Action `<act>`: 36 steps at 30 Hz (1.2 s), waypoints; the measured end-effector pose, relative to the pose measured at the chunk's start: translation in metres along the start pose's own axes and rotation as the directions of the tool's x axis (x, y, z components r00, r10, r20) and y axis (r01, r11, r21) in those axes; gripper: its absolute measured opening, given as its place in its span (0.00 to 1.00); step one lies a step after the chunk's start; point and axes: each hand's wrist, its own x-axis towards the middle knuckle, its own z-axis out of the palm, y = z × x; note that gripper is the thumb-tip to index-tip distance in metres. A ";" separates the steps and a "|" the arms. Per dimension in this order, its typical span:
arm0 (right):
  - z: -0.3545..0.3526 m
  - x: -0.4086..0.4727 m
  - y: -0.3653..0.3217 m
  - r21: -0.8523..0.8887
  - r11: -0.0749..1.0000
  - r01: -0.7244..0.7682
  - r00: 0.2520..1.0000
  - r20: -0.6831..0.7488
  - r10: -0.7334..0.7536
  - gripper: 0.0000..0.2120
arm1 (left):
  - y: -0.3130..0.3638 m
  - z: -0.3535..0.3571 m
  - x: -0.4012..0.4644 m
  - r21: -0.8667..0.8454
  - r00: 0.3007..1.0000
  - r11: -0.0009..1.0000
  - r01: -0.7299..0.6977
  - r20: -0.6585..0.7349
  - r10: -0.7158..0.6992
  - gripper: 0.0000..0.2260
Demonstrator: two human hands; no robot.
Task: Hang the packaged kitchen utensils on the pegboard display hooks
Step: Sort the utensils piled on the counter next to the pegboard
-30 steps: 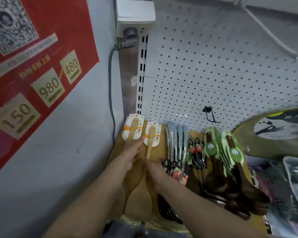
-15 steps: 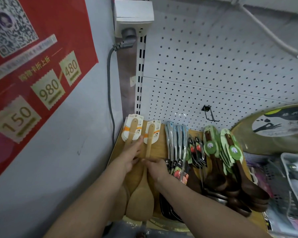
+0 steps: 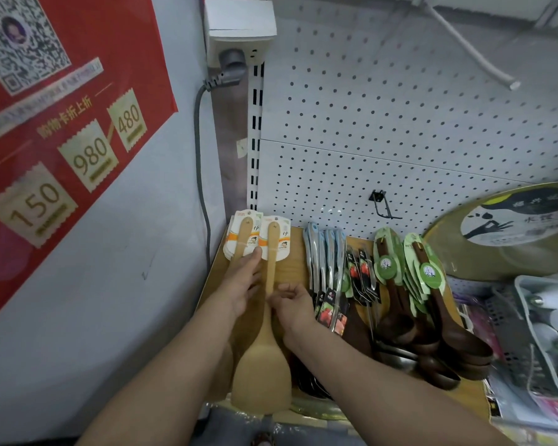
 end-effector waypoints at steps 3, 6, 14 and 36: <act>-0.002 -0.009 0.000 0.008 1.000 -0.012 0.999 0.049 0.011 0.13 | 0.004 0.008 -0.008 -0.029 0.998 0.998 -0.050 -0.046 0.049 0.11; -0.009 -0.020 -0.002 0.038 0.999 -0.032 0.993 0.117 0.027 0.14 | 0.004 0.016 -0.014 -0.053 0.988 0.993 -0.106 -0.115 0.099 0.13; -0.065 -0.064 -0.012 0.021 1.000 0.023 0.971 0.237 -0.027 0.16 | -0.001 0.064 -0.051 -0.139 0.960 0.966 -0.219 -0.207 0.188 0.11; -0.493 -0.183 0.036 0.290 0.929 0.229 0.973 -0.061 -0.221 0.05 | -0.194 0.442 -0.245 -0.075 0.929 0.937 -0.341 0.122 0.348 0.05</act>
